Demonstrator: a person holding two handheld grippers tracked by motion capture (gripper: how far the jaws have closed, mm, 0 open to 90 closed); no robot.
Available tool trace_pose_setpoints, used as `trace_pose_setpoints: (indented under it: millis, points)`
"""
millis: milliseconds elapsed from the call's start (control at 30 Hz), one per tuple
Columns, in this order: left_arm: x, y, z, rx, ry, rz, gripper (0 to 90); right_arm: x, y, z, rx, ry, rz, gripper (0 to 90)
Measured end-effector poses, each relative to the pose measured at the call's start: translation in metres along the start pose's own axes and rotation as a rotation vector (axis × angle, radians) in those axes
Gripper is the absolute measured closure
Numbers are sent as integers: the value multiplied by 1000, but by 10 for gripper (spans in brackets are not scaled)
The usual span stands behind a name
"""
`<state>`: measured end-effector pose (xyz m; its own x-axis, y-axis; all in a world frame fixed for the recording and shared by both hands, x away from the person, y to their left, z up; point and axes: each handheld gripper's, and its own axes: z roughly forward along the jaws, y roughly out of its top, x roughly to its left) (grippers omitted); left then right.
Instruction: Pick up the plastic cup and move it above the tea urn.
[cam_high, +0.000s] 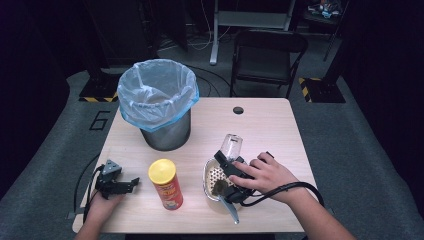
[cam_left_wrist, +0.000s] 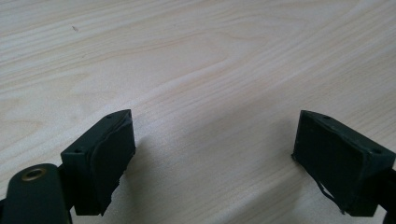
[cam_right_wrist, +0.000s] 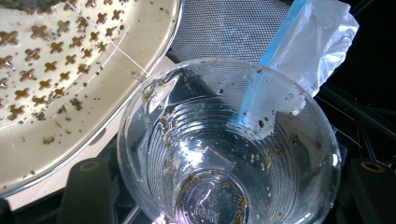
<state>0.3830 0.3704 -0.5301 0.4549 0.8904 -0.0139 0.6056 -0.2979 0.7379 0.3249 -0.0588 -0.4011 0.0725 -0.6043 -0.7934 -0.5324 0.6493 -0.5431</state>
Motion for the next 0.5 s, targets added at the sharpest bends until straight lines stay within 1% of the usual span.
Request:
trace_pose_setpoints:
  millis: [33, 67, 167, 200, 233, 267, 300, 400, 433, 467, 500]
  points:
    - [0, 0, 0, 0, 0, 0, 123, 0, 0, 0, 0, 0, 0, 316]
    - [0, 0, 0, 0, 0, 0, 123, 1, 0, 1, -12, 0, 15, 316]
    - [0, 0, 0, 0, 0, -1, 123, 1, 0, 1, -6, -2, 15, 316]
    - [0, 0, 0, 2, -2, -5, 123, 0, 1, 0, -9, -3, 12, 315]
    - [0, 0, 0, 2, -2, -5, 123, -2, 0, -1, 1, 0, -1, 315]
    - [-1, 0, 0, 5, -4, -7, 123, -2, 0, -1, 1, -2, -1, 315]
    - [0, 0, 0, 4, -3, -4, 123, -1, 1, 0, -12, -9, 21, 314]
    - [0, 0, 0, 0, 0, 0, 123, -3, 0, 0, -27, 2, 46, 314]
    - [0, 0, 0, 0, 0, 0, 123, -2, 0, 0, -26, 3, 75, 314]
    - [0, 0, 0, 0, 0, -1, 123, -1, -1, -1, -22, -3, 93, 314]
    - [0, 0, 0, 0, 0, -1, 123, -1, -1, 0, -32, 5, 102, 314]
